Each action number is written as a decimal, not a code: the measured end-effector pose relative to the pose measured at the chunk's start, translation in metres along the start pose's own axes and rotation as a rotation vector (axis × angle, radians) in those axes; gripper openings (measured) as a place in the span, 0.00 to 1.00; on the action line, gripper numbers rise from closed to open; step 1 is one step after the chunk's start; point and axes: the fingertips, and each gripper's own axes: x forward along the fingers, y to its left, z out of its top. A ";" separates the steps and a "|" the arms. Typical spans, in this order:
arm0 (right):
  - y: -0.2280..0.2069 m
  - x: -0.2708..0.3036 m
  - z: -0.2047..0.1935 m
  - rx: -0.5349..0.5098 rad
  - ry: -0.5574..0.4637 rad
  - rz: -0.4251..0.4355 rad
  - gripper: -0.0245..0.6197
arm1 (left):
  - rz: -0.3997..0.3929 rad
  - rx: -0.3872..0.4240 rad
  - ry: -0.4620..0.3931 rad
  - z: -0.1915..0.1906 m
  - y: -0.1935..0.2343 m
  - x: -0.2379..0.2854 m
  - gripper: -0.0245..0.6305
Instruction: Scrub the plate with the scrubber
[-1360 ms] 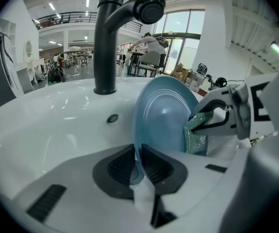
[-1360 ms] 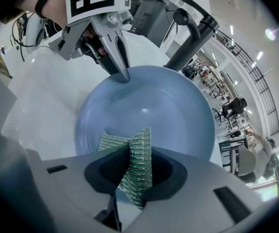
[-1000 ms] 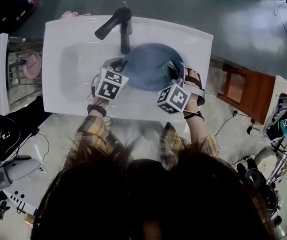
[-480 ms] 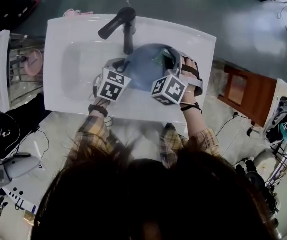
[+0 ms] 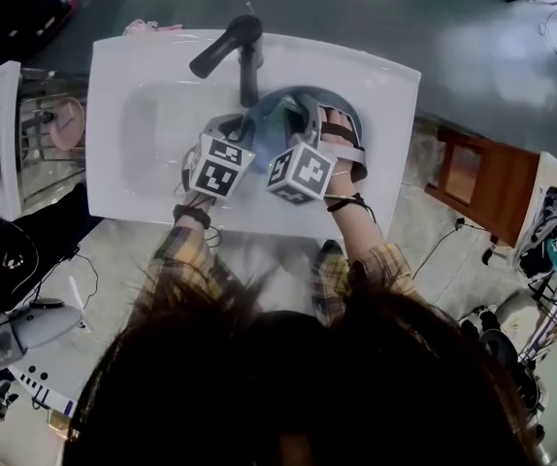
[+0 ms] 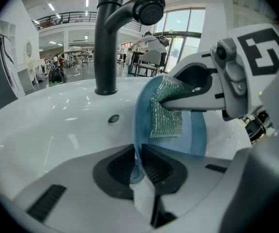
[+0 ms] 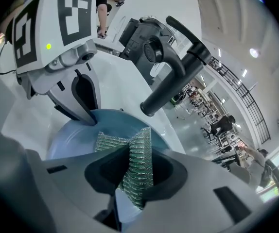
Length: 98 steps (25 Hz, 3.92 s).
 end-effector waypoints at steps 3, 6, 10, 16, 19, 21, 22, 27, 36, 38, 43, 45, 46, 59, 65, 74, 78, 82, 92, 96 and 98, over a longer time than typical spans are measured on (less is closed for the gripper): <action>0.011 0.001 0.002 0.018 -0.007 0.023 0.20 | -0.001 -0.003 -0.001 0.000 0.000 0.000 0.10; 0.022 0.000 -0.003 0.059 -0.005 0.049 0.20 | -0.003 -0.009 0.002 -0.001 -0.001 0.000 0.10; 0.036 -0.002 -0.013 0.125 0.007 0.081 0.20 | -0.002 -0.011 0.002 -0.001 -0.001 0.001 0.10; 0.062 -0.005 -0.032 0.134 0.047 0.131 0.20 | 0.000 -0.013 0.004 -0.001 -0.001 0.001 0.10; 0.072 -0.009 -0.043 0.123 0.068 0.155 0.20 | 0.001 -0.011 0.005 -0.001 -0.002 0.001 0.10; 0.077 -0.011 -0.052 0.111 0.085 0.167 0.20 | 0.001 -0.009 0.006 -0.001 -0.002 0.001 0.10; 0.078 -0.012 -0.056 0.103 0.094 0.169 0.20 | 0.001 -0.010 0.005 -0.001 -0.001 0.001 0.10; 0.073 -0.017 -0.073 0.096 0.132 0.156 0.20 | 0.003 -0.016 0.002 -0.003 -0.001 0.000 0.10; 0.037 -0.018 -0.083 0.108 0.159 0.090 0.20 | 0.003 -0.027 0.011 -0.008 0.001 0.003 0.11; 0.025 -0.020 -0.081 0.126 0.150 0.065 0.20 | 0.011 -0.026 0.013 -0.007 0.000 0.001 0.11; -0.006 -0.026 -0.068 0.184 0.107 0.002 0.21 | 0.042 0.004 0.022 -0.005 -0.002 0.000 0.11; -0.014 -0.029 -0.064 0.205 0.093 -0.011 0.21 | 0.043 0.005 0.026 -0.005 -0.001 0.000 0.11; -0.018 -0.031 -0.062 0.216 0.085 -0.015 0.21 | 0.043 0.002 0.025 -0.005 -0.001 0.001 0.11; -0.050 -0.078 -0.036 0.400 -0.035 -0.040 0.20 | 0.047 -0.058 -0.040 0.024 0.005 -0.035 0.17; -0.067 -0.112 -0.023 0.477 -0.112 -0.039 0.20 | 0.024 -0.130 -0.117 0.036 -0.007 -0.064 0.17; -0.095 -0.174 0.009 0.637 -0.303 0.001 0.20 | -0.084 -0.143 -0.345 0.101 -0.042 -0.126 0.17; -0.115 -0.203 0.023 0.721 -0.416 0.010 0.20 | -0.179 -0.185 -0.441 0.135 -0.065 -0.158 0.10; -0.132 -0.235 0.036 0.787 -0.532 0.013 0.20 | -0.233 -0.186 -0.582 0.173 -0.078 -0.197 0.08; -0.161 -0.300 0.047 0.821 -0.707 -0.035 0.20 | -0.241 -0.083 -0.813 0.236 -0.107 -0.277 0.06; -0.164 -0.307 0.048 0.809 -0.722 -0.044 0.19 | -0.271 -0.079 -0.836 0.244 -0.115 -0.286 0.06; -0.163 -0.307 0.049 0.807 -0.720 -0.042 0.19 | -0.276 -0.080 -0.836 0.244 -0.115 -0.288 0.06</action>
